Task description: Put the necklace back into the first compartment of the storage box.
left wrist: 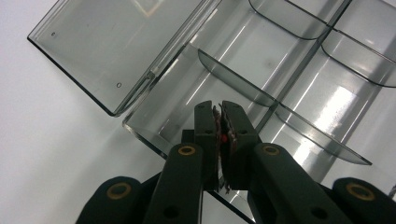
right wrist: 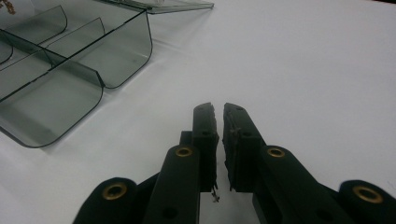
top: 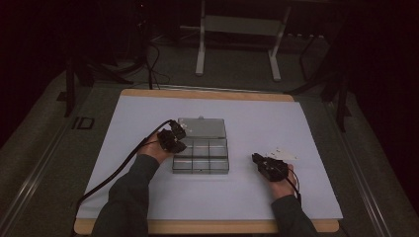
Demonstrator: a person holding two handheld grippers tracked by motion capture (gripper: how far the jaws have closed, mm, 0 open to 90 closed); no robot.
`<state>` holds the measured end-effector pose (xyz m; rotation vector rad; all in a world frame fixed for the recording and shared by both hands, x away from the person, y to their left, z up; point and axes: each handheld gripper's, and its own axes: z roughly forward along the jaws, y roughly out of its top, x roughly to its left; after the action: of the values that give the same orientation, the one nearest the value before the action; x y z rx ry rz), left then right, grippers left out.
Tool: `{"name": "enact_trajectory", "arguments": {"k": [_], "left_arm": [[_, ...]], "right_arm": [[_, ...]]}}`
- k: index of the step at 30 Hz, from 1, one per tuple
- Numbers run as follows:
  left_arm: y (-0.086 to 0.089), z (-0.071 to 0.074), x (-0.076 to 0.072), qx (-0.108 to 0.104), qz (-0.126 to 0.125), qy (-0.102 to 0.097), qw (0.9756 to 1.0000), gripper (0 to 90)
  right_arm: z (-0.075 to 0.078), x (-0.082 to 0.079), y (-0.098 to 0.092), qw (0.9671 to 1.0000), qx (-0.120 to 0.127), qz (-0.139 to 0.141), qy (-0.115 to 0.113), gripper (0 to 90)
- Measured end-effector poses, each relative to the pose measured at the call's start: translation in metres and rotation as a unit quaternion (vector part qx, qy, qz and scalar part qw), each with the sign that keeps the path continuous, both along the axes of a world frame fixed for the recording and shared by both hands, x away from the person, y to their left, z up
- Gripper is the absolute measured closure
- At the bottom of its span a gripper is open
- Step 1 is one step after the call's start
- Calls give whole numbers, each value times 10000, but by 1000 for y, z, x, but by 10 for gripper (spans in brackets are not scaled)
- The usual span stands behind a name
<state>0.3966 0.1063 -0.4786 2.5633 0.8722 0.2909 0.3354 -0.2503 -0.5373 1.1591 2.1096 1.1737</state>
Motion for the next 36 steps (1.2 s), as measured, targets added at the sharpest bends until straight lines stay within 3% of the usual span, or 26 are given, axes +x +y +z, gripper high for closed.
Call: {"name": "enact_trajectory", "arguments": {"k": [10,36], "left_arm": [[-1,-3,0,19,-33,39,10000,817],[3,9,-6,-171,-21,-134,9998,815]], "right_arm": [[0,0,0,10000,-2,-1,0,835],[0,0,0,10000,5,-7,7,832]]}}
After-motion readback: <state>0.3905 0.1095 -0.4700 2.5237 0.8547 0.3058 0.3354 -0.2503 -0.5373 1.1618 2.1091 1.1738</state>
